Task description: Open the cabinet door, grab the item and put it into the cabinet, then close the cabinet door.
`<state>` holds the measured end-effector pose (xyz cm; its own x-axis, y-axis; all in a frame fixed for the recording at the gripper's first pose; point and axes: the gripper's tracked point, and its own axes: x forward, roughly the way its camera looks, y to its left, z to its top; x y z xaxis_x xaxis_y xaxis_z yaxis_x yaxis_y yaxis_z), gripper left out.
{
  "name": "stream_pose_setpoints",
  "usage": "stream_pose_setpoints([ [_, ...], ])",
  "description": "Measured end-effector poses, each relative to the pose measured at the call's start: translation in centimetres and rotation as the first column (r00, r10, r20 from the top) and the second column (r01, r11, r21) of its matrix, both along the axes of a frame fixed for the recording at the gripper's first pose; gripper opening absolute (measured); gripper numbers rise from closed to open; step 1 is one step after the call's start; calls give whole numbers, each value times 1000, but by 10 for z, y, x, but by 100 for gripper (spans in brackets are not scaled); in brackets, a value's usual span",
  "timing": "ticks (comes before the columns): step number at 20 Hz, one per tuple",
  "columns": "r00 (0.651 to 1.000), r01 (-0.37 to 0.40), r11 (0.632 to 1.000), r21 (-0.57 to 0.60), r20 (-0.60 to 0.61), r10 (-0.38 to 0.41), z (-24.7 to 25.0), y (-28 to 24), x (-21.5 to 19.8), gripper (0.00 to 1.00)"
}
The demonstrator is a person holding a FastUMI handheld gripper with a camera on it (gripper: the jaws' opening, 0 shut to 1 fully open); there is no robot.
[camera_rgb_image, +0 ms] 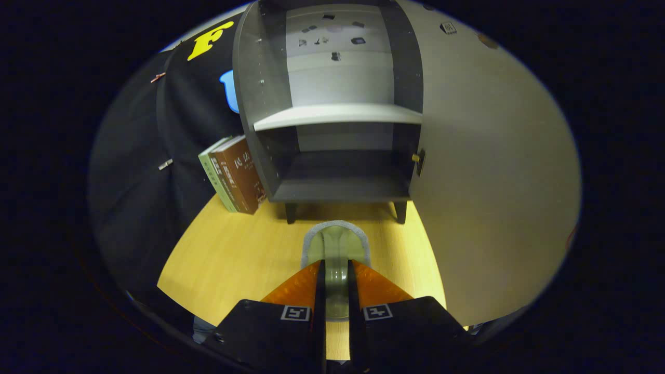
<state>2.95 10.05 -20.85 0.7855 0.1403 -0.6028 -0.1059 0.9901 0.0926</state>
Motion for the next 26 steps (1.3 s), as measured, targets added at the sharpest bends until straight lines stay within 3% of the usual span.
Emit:
stream_pose_setpoints([
  [6, 991, 16, 999, 38, 130, -21, 69, -2, 42, 22],
  [14, 975, 73, 995, 63, 206, -84, 128, -6, 141, 22],
  [21, 976, 94, 995, 44, 193, -101, 129, 4, 238, 22],
  [26, 978, 120, 993, -4, 173, -118, 101, 7, 290, 22],
])
